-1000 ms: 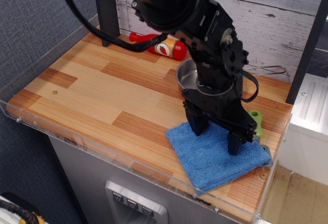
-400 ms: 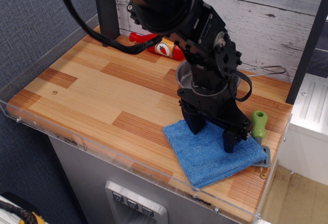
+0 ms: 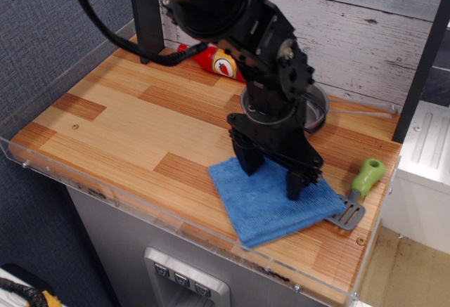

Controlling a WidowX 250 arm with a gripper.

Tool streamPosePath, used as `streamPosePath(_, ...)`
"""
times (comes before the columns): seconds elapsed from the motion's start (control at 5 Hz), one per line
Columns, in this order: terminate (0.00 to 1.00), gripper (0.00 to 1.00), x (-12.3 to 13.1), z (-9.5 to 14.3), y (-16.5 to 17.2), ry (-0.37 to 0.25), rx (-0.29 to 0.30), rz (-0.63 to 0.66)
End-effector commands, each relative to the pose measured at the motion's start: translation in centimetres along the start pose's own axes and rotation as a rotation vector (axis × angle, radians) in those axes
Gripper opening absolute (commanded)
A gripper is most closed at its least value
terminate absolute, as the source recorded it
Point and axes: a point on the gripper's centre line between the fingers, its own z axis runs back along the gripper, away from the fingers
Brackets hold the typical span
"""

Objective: Put the napkin under the bottle.

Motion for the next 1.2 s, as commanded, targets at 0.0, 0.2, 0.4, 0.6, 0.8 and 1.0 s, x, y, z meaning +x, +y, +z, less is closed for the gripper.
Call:
streamPosePath(0.0, 0.0, 1.0, 0.8, 0.8, 3.6, -0.026, 0.045, 0.05)
streamPosePath(0.2, 0.0, 1.0, 0.8, 0.8, 4.8, -0.025, 0.062, 0.061)
streamPosePath(0.4, 0.0, 1.0, 0.8, 0.6, 6.0, -0.021, 0.075, 0.078)
streamPosePath(0.6, 0.0, 1.0, 1.0, 0.4, 7.3, -0.023, 0.086, 0.099)
streamPosePath(0.8, 0.0, 1.0, 1.1, 0.3, 8.8, -0.025, 0.092, 0.128)
streamPosePath(1.0, 0.0, 1.0, 1.1, 0.1, 10.4, -0.019, 0.098, 0.156)
